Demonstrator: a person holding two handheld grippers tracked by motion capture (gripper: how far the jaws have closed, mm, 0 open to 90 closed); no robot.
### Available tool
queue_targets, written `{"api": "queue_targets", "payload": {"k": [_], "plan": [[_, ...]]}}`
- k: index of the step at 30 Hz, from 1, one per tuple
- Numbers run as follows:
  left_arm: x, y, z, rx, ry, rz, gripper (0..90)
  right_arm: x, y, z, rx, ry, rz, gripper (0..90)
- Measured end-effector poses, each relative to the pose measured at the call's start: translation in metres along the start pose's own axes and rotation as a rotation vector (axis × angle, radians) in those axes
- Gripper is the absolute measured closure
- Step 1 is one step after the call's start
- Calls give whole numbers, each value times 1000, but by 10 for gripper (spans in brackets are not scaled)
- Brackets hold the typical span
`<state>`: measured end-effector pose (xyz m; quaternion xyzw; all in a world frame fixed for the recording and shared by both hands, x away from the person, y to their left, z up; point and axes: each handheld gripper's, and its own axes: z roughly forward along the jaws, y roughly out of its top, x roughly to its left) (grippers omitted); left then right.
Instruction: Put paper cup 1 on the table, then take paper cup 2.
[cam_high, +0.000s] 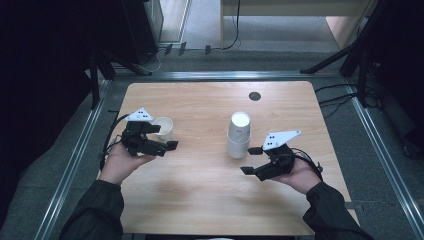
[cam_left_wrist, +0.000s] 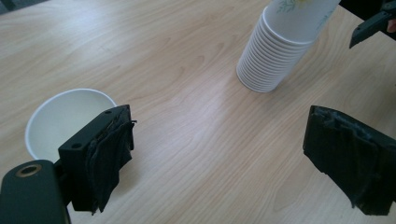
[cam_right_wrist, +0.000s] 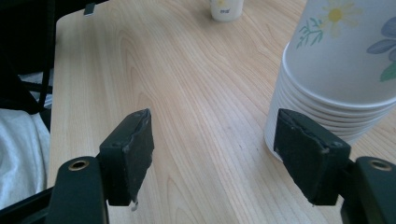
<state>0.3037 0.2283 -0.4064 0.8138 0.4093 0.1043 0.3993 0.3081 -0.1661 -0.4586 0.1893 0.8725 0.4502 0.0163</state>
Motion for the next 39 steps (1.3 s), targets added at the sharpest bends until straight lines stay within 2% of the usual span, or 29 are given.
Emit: {"api": "queue_targets", "payload": {"k": [4, 7, 12, 14, 19, 23, 25, 30, 37, 39], "plan": [[-7, -6, 5, -10, -9, 16, 88, 0, 4, -1, 16, -6, -7, 299], [-10, -8, 9, 5, -13, 27, 88, -2, 7, -6, 8, -10, -7, 305], [-11, -12, 15, -7, -56, 16, 88, -7, 12, -15, 33, -31, -7, 312], [-12, -13, 17, -16, -57, 7, 89, -9, 15, -19, 50, -37, -11, 313], [-18, -18, 20, -32, -73, 11, 89, -18, 23, -31, 86, -49, -12, 314], [-22, -21, 22, -28, -90, 14, 90, -27, 29, -42, 112, -65, 2, 319], [-24, -23, 23, -34, -100, 17, 131, -31, 32, -45, 130, -81, 0, 319], [-27, -24, 27, -24, -127, 19, 130, -41, 44, -53, 165, -104, -4, 319], [-32, -27, 33, -16, -136, 31, 130, -51, 67, -49, 222, -84, -20, 318], [-33, -28, 34, -14, -148, 19, 130, -53, 74, -46, 237, -83, -33, 318]]}}
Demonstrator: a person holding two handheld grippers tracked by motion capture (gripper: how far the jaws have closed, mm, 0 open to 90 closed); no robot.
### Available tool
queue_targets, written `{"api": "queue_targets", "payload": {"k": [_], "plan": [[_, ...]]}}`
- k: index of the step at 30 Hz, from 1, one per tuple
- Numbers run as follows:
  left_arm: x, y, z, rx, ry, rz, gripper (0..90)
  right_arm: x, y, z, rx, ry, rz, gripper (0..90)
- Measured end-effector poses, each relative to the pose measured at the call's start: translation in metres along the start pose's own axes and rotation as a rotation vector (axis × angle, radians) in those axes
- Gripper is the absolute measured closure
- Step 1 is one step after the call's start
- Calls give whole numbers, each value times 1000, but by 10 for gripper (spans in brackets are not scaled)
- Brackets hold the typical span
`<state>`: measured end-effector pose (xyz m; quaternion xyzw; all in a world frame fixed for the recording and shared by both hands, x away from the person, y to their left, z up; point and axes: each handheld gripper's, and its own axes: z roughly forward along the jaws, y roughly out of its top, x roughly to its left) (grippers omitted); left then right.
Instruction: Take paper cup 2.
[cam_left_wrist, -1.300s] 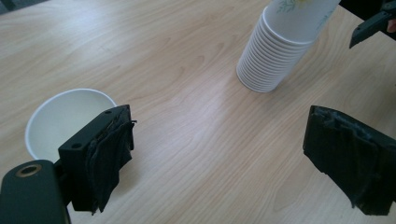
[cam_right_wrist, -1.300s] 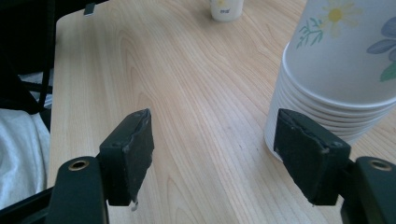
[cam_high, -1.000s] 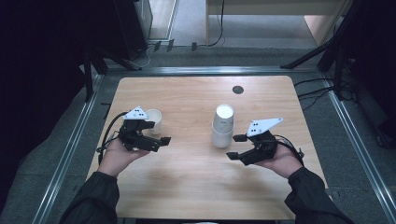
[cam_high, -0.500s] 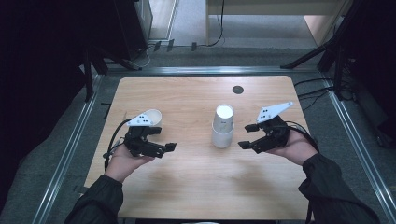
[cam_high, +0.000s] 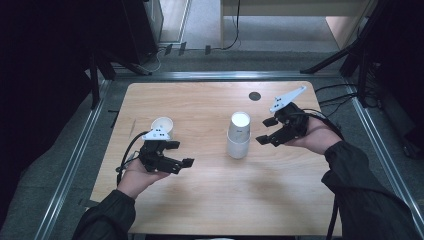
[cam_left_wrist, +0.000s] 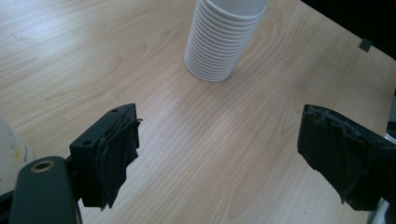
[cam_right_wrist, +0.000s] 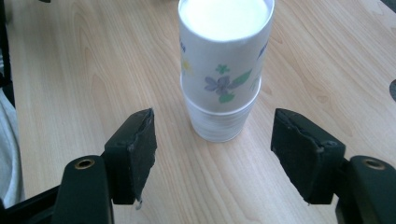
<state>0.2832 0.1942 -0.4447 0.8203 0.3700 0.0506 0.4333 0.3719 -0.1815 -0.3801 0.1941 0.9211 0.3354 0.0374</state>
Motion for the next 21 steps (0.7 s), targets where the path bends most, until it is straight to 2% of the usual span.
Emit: {"api": "queue_targets", "payload": {"k": [2, 5, 8, 10, 15, 19, 21], "plan": [[0, -2, 2, 10, -31, -11, 130, -2, 7, 1, 5, 7, -13, 317], [-2, -3, 4, 26, -16, 10, 130, -6, 16, 2, 13, 18, -19, 317], [0, -4, 4, 17, -18, 0, 131, -9, 25, 5, 40, 13, -42, 313], [0, -5, 4, 19, -10, 11, 131, -11, 31, 7, 62, 11, -70, 311], [2, -7, 6, 38, -14, 10, 131, -15, 45, 11, 119, 13, -81, 308], [2, -7, 5, 32, -16, 10, 131, -16, 55, 16, 157, 38, -103, 301], [3, -7, 5, 30, -15, 10, 131, -15, 59, 20, 184, 28, -113, 298]]}}
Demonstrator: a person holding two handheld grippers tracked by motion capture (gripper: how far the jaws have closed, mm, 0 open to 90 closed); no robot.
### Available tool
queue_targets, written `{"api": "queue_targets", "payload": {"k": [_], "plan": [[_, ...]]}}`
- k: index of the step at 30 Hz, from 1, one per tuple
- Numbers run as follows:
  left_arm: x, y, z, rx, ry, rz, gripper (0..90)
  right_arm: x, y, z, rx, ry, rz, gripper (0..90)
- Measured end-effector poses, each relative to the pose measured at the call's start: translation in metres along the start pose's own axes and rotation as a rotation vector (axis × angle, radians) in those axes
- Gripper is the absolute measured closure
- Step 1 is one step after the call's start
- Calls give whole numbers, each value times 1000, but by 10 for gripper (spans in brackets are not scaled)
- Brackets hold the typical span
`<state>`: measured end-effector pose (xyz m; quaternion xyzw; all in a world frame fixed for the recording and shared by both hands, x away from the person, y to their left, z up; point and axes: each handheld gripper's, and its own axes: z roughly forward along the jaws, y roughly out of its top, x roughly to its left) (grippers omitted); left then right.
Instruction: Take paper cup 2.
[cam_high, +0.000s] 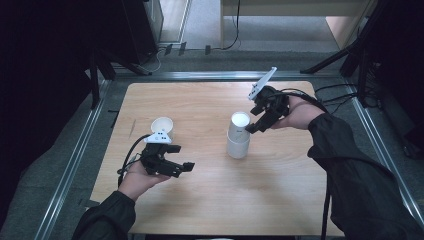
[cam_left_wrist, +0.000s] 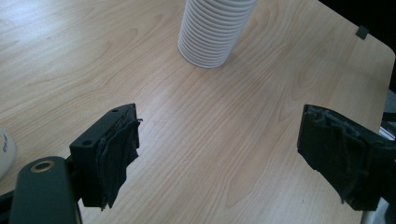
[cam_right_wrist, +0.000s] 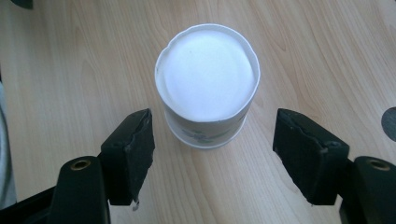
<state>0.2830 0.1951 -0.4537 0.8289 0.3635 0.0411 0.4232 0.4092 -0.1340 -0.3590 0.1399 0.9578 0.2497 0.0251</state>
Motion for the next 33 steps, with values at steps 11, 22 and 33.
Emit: {"api": "queue_targets", "payload": {"k": [11, 22, 33], "plan": [[1, 0, 1, 10, -17, -7, 131, 1, 25, 19, 124, 21, -60, 298], [5, -1, -3, 5, -14, -16, 131, -1, 44, 33, 199, 49, -86, 309], [4, -1, -3, 7, -17, -10, 131, -4, 50, 38, 233, 62, -95, 324]]}}
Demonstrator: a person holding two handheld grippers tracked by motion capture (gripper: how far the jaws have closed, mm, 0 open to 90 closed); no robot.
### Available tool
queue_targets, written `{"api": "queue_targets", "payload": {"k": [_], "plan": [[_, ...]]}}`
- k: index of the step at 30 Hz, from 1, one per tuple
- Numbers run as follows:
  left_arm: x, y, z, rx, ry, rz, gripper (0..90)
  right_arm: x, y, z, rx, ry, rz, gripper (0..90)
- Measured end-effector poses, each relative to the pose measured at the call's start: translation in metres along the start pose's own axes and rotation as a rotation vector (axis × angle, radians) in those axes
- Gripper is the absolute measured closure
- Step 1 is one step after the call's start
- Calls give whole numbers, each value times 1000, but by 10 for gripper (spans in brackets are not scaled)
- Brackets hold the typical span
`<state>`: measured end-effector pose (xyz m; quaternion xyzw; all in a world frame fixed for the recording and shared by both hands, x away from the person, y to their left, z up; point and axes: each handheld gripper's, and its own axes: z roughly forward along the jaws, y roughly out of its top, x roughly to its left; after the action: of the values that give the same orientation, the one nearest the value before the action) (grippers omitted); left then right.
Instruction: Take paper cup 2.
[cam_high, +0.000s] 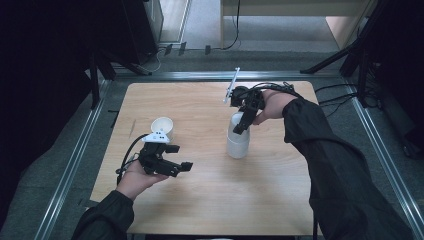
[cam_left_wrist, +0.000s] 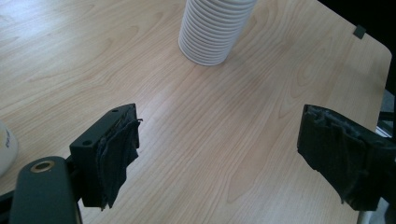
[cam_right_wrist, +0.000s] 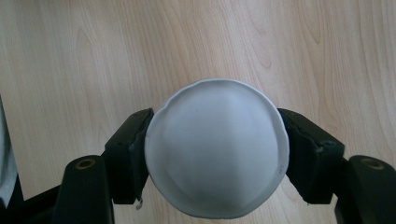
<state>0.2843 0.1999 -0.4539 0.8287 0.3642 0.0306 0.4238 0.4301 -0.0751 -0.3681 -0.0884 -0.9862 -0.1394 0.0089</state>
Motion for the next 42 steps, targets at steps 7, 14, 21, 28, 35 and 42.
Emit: {"api": "queue_targets", "payload": {"k": [7, 14, 21, 28, 35, 42], "plan": [[-1, 0, 1, 3, 1, 4, 131, 0, 1, -2, 18, 0, -10, 333], [-1, 0, 1, 9, 2, 7, 131, 1, 4, -6, 16, -8, -23, 336], [-1, 0, 1, 10, -2, 6, 131, 2, 6, -13, 19, -13, -25, 336], [-2, 0, 1, -1, 6, 11, 132, 4, 7, -23, 21, -19, -20, 336], [-1, 0, 1, -4, 3, 10, 132, 7, 9, -37, 12, -28, -18, 337], [-1, 0, 0, -12, -4, 2, 132, 9, 8, -53, -1, -41, -24, 337]]}}
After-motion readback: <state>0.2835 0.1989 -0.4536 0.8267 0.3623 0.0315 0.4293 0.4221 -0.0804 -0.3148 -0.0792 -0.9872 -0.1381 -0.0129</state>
